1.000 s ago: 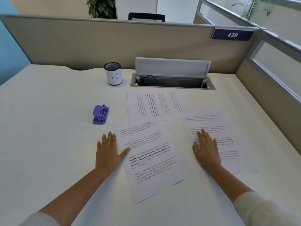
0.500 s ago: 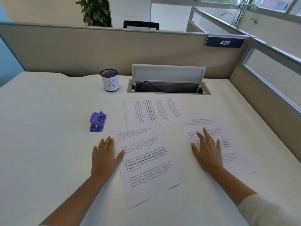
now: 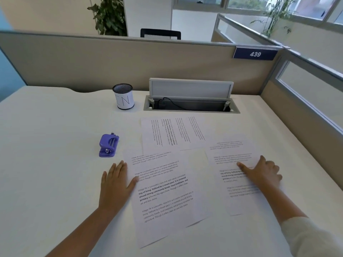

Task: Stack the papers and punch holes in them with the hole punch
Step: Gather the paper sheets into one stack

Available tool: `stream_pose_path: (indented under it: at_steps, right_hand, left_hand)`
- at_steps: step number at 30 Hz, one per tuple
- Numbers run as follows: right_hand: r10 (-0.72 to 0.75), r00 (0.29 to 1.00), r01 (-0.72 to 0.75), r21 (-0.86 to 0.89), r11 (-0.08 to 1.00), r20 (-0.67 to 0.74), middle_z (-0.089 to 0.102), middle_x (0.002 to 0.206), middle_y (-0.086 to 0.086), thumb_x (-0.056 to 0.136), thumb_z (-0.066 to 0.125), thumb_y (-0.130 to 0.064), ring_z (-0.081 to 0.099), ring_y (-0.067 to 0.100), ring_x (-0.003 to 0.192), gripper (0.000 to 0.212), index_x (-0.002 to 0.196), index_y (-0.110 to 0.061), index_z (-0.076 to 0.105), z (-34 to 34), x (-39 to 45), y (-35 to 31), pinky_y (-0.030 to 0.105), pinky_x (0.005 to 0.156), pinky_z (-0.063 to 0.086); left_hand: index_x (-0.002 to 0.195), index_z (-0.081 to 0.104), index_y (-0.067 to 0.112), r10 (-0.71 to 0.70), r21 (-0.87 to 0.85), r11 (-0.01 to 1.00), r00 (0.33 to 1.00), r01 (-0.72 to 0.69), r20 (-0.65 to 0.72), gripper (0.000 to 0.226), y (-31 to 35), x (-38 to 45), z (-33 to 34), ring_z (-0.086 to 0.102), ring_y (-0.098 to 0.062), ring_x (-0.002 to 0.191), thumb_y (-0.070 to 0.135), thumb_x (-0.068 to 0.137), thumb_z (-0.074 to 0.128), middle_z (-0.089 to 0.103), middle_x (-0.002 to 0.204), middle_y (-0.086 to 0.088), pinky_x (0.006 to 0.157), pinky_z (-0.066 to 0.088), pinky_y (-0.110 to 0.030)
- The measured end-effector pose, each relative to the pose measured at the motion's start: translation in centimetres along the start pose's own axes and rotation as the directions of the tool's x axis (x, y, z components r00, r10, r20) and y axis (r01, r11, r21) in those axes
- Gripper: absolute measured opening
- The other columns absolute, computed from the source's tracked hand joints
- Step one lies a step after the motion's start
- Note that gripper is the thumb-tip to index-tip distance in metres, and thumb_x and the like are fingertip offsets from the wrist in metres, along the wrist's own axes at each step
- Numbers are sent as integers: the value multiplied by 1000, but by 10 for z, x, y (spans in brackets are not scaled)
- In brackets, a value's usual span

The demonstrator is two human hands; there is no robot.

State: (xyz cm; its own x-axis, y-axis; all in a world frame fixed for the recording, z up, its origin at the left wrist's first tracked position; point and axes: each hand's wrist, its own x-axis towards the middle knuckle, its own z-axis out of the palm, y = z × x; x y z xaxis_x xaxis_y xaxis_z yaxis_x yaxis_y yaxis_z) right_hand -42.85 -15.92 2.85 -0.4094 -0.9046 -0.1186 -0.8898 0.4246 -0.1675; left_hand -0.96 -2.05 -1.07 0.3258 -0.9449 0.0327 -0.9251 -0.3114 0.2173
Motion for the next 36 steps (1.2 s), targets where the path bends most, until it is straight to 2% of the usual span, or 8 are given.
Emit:
stream_pose_path:
  at_steps: [7,12,15,19,24,27,33,36]
  right_hand:
    - [5,999,-7,77,997,31,44,136,19,69,60,-70,39,37,126,98,140,-11,29,-4,2,-5,48,100,33]
    - [-15,998,-1,285,959,54,63,113,12,81,64,-45,58,34,103,57,128,-19,48,-12,5,1,39,78,44]
    - [-87,994,57,357,932,67,63,86,5,82,65,-35,57,27,79,31,106,-17,63,-20,6,5,33,67,43]
    - [-176,981,115,483,868,82,67,73,5,81,68,-30,63,25,66,23,93,-11,67,-39,5,7,34,64,50]
    - [-307,937,136,639,757,165,74,74,7,77,74,-31,71,26,61,17,87,-18,69,-72,-9,-2,29,56,54]
    - [-338,925,156,637,755,174,74,67,2,75,75,-32,71,21,56,15,84,-21,69,-91,-13,-11,26,54,53]
    - [-337,937,207,633,746,91,71,56,-6,74,75,-34,68,15,48,14,80,-23,68,-112,-14,-20,24,52,49]
    - [-339,939,222,656,721,54,70,54,-9,74,75,-33,66,11,44,15,80,-22,68,-113,-12,-22,25,52,48]
  left_hand:
    - [143,30,8,-20,-13,1000,1000,20,7,126,2,-2,-2,23,-23,144,86,57,-19,31,154,-5,116,17,-45]
    - [144,30,9,-27,-70,997,1000,28,8,128,-2,1,-4,22,-22,144,87,55,-20,30,154,-4,117,14,-44]
    - [143,31,8,-21,-123,992,1000,23,14,108,-3,2,-4,23,-23,143,80,68,0,34,152,-6,117,14,-46]
    - [139,37,6,-38,-269,963,998,21,-59,60,3,2,-7,34,-27,137,41,91,48,42,145,-11,115,23,-49]
    - [137,40,7,45,-440,891,987,-108,-151,52,26,5,-18,38,-24,134,27,91,53,44,142,-9,111,30,-37]
    - [137,40,12,94,-543,832,993,-118,-72,51,46,12,-24,39,-20,131,33,91,51,47,140,-5,106,31,-29]
    - [135,43,12,119,-593,805,977,9,176,51,59,23,-20,40,-20,131,37,91,51,45,143,-7,108,32,-32]
    - [132,46,11,115,-601,799,976,19,184,47,57,24,-19,42,-19,130,34,92,51,47,141,-7,105,31,-27]
